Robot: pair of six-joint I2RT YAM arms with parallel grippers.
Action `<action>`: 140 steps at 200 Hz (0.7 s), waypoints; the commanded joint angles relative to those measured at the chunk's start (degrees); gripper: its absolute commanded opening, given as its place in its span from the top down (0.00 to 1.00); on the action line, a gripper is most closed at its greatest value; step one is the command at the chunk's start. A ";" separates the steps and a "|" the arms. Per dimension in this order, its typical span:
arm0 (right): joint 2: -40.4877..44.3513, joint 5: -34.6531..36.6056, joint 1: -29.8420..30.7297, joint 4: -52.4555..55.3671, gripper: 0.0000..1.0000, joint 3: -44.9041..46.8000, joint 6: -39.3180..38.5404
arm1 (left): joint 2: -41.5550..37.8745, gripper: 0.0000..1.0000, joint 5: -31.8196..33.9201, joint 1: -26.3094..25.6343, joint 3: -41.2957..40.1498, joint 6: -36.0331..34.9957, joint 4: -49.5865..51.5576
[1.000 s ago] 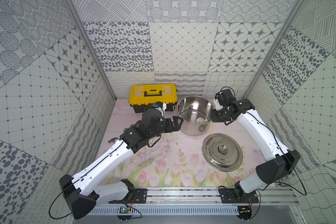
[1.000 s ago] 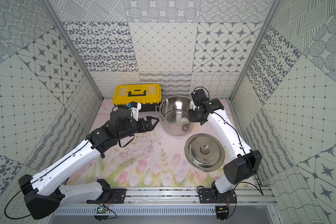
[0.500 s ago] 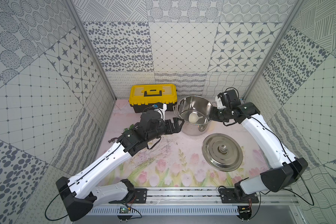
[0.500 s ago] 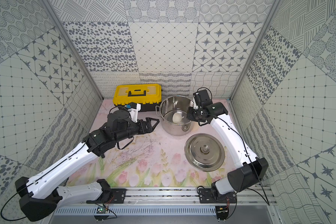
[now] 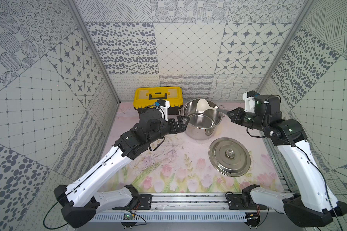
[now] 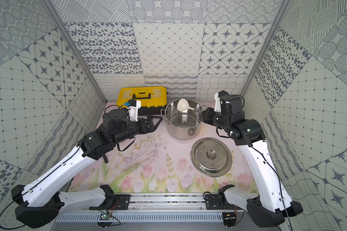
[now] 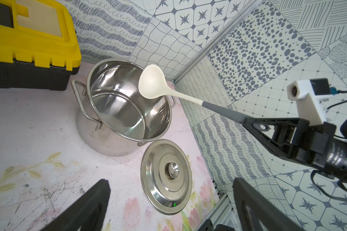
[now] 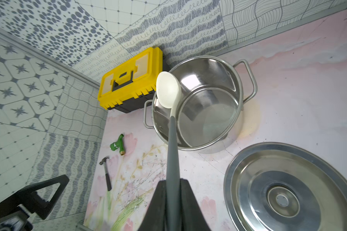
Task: Stir the soup with a spoon
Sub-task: Place the spoon at the center of the board.
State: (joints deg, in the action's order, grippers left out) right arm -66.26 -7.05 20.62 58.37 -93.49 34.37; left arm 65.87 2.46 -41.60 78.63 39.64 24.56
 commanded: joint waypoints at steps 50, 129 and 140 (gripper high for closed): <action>11.08 -1.79 15.51 -23.23 1.00 23.42 15.72 | -3.71 0.00 6.08 -0.49 3.42 -5.01 7.47; 1.74 21.68 36.24 -69.86 1.00 53.06 30.04 | -11.07 0.00 8.70 -0.46 -2.14 -0.72 11.57; -2.29 22.31 36.50 -74.57 1.00 53.51 31.01 | -11.78 0.00 8.79 -0.56 -2.71 -0.28 11.75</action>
State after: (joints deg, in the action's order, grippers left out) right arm -62.50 8.86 56.60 6.13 -41.80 59.86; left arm 56.38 9.15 -41.98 77.84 37.52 33.58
